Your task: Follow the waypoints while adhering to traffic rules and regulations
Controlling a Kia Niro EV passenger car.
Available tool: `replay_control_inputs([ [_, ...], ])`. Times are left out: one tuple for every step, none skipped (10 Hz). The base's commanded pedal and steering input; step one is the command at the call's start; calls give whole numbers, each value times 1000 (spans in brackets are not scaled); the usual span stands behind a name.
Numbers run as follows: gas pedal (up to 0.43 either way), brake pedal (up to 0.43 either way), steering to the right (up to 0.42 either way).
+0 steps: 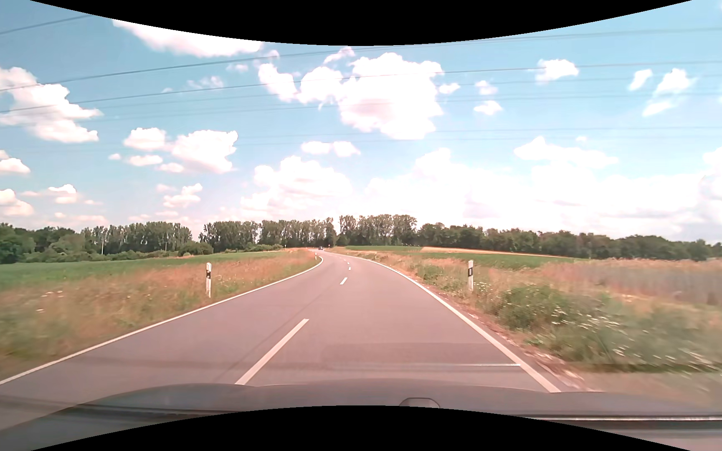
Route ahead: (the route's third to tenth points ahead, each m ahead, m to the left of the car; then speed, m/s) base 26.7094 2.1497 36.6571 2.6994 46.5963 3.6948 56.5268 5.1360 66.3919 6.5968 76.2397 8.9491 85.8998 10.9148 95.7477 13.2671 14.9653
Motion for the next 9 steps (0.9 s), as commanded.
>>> replay_control_inputs([
  [8,0,-16],
  [8,0,-16],
  [8,0,-16],
  [20,0,-16],
  [20,0,-16],
  [20,0,-17],
  [20,0,-16],
  [20,0,-17],
  [20,0,-17],
])
